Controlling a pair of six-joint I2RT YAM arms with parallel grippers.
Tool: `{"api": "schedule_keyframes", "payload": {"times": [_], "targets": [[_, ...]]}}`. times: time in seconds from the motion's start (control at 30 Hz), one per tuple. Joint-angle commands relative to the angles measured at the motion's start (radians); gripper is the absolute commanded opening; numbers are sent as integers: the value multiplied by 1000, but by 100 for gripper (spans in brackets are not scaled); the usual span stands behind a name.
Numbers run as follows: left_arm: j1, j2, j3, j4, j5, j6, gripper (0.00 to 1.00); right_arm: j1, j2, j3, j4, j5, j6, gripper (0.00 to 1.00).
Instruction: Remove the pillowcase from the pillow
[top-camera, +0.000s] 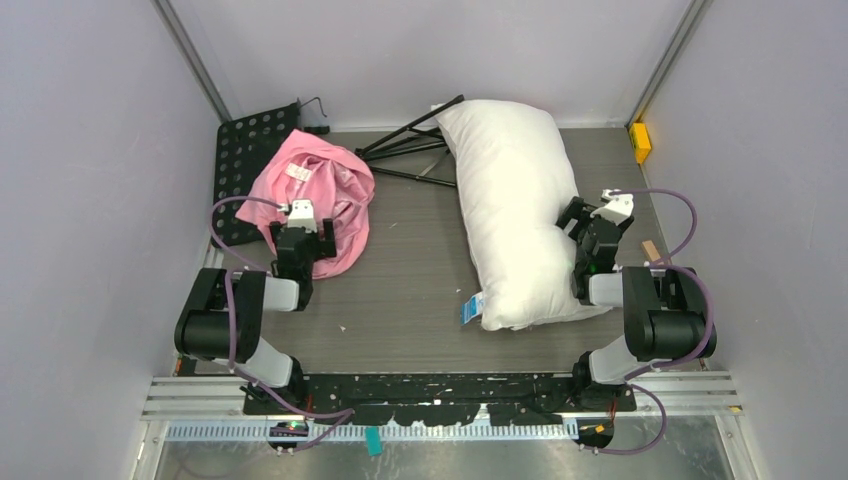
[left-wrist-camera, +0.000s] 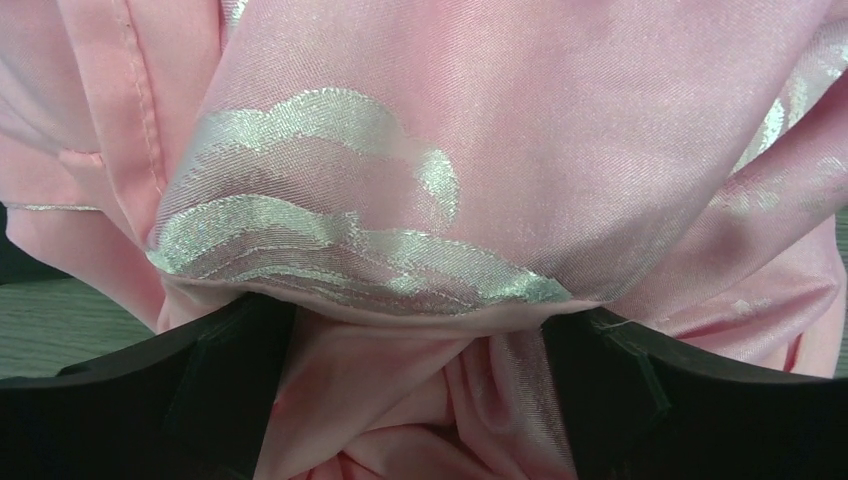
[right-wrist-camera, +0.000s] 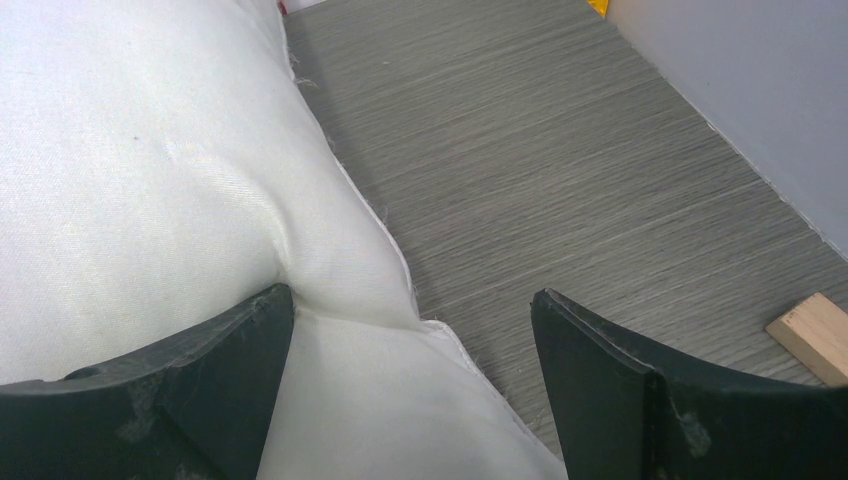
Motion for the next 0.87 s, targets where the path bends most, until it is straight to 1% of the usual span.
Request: {"api": "schedule_keyframes", "payload": {"times": [0.0,0.03,0.07,0.83], "targets": [[10,12,-11,129,41,22,97,24,35,-18,-43,-25,-27,93],[10,11,-14,135,41,21,99,23,34,-18,-43,-25,-27,93],[10,7,-16,130,48,21,100,24,34,-17,-43,-26,-26,93],[9,9,-9,116,63,28,100,23,34,-18,-43,-25,-26,94]]}}
